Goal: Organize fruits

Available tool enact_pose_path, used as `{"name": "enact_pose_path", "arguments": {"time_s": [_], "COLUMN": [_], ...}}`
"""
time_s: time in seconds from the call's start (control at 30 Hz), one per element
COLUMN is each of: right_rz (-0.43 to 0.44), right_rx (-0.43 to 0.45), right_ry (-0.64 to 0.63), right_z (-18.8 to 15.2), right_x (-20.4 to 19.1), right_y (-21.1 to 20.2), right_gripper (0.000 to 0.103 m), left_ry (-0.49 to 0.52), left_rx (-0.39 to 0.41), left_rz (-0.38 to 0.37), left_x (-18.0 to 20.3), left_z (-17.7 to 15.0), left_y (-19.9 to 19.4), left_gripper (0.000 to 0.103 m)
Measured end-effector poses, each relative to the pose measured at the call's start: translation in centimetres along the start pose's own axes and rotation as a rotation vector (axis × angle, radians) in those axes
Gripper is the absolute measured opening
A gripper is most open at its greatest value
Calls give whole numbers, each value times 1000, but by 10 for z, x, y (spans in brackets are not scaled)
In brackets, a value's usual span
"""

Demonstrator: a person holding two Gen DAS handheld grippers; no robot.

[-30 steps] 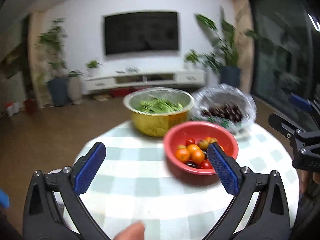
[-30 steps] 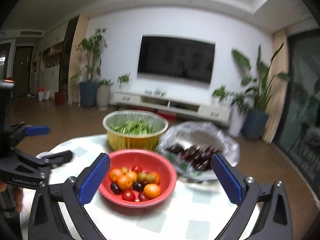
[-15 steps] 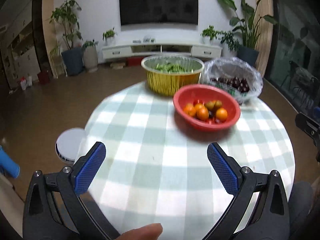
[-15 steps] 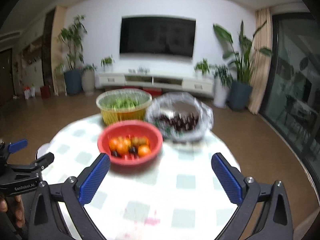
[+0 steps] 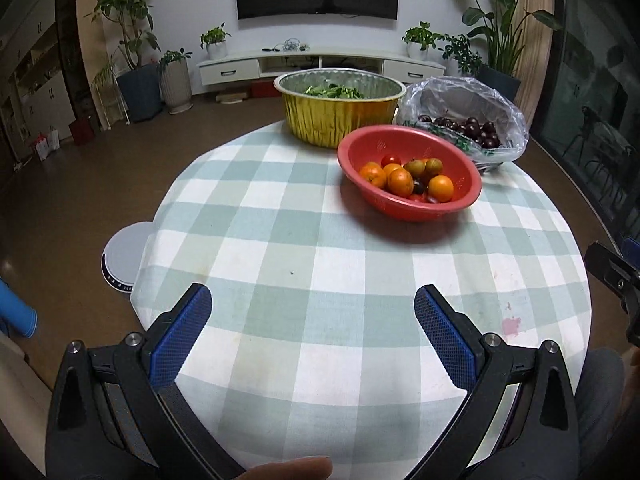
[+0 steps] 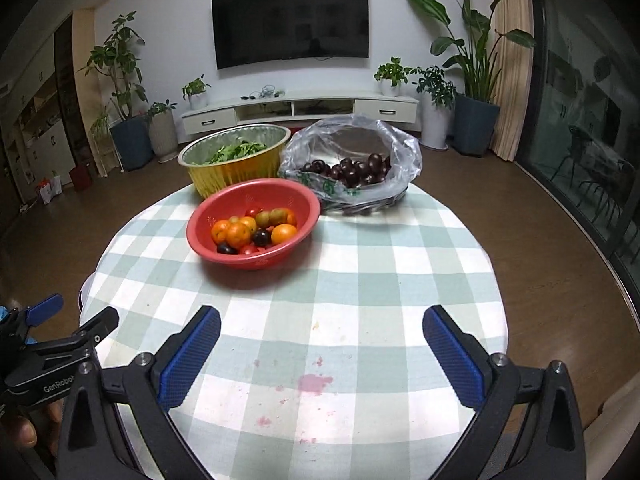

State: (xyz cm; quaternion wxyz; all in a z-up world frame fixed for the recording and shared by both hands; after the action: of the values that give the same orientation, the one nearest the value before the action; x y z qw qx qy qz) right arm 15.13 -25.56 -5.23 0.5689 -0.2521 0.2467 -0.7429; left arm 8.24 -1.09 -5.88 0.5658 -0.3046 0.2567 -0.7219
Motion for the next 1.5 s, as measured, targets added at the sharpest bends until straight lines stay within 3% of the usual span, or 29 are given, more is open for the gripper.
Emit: {"name": "enact_pose_path", "arguments": {"time_s": [0.7, 1.5], "right_rz": [31, 41], "right_rx": [-69, -88], "right_ry": [-41, -47], "right_z": [-19, -24], "right_x": [-29, -34], "right_y": [14, 17], "right_gripper": [103, 103], "left_ry": [-23, -17], "left_rx": [-61, -70], "left_rz": [10, 10], "left_x": [-14, -15], "left_z": [-11, -14], "left_y": [31, 36], "left_gripper": [103, 103]}}
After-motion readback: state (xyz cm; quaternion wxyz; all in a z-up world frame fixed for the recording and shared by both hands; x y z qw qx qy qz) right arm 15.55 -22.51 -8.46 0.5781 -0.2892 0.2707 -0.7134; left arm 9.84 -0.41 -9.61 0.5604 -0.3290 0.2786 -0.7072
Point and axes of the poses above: each gripper's, at about its wrist camera, not at the fingertips, and y roughly the way its jaws point, x to its right, z to its top, the point moved 10 cm from there along y, roughly the way its jaws point, and after that the axes turned 12 degrees about -z, right-handed, at the moved point
